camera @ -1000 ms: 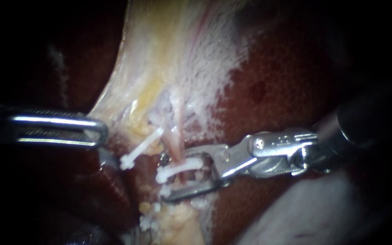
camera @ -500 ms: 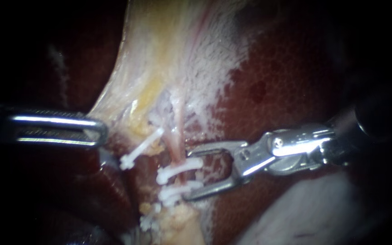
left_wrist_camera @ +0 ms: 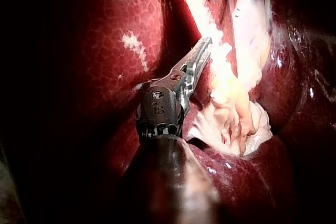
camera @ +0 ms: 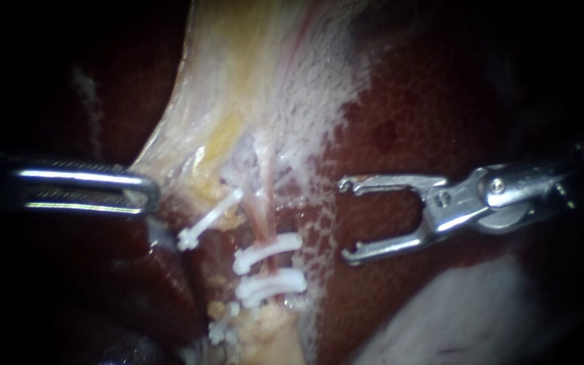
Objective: Going back third clip right tube
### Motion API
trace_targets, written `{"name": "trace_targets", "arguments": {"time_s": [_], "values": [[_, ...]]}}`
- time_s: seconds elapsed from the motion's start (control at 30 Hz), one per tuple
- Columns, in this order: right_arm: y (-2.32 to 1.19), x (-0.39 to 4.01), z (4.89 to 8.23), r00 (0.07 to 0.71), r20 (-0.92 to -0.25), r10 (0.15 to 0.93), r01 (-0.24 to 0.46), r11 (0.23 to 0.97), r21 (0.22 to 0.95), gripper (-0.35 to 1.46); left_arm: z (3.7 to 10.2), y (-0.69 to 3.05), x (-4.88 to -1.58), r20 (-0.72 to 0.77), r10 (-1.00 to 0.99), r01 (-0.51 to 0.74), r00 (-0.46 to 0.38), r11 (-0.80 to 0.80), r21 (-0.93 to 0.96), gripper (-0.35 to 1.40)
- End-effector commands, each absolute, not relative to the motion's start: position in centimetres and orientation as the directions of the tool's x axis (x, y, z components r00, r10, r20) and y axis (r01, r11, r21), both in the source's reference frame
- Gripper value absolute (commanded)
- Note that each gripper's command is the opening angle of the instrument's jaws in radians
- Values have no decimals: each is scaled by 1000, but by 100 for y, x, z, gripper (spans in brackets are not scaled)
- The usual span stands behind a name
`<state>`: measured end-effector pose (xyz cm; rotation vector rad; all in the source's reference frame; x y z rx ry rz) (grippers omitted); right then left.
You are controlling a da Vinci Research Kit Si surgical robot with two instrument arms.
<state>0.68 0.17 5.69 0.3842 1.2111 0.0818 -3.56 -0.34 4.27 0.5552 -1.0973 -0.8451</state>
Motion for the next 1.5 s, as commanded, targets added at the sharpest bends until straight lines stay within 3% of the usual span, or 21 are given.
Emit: {"name": "trace_targets", "arguments": {"time_s": [0.03, 0.3, 0.73, 1.03, 1.5], "values": [[16, 69, 566, 356, -898, 257, 146, 934, 325, 60, 427, -34, -356, 539, -817, 312, 206, 577, 755, -35], [9, 69, 560, 349, -912, 218, 166, 943, 289, 60, 431, -32, -354, 540, -816, 314, 205, 577, 754, -35], [7, 66, 560, 348, -912, 217, 170, 942, 289, 60, 475, -44, -360, 559, -802, 318, 209, 596, 737, -35], [6, 66, 559, 348, -912, 217, 170, 942, 289, 60, 503, -67, -384, 539, -809, 312, 235, 588, 747, -35], [4, 67, 556, 348, -912, 217, 170, 942, 289, 60, 511, -75, -398, 535, -809, 301, 245, 588, 751, -35]]}}
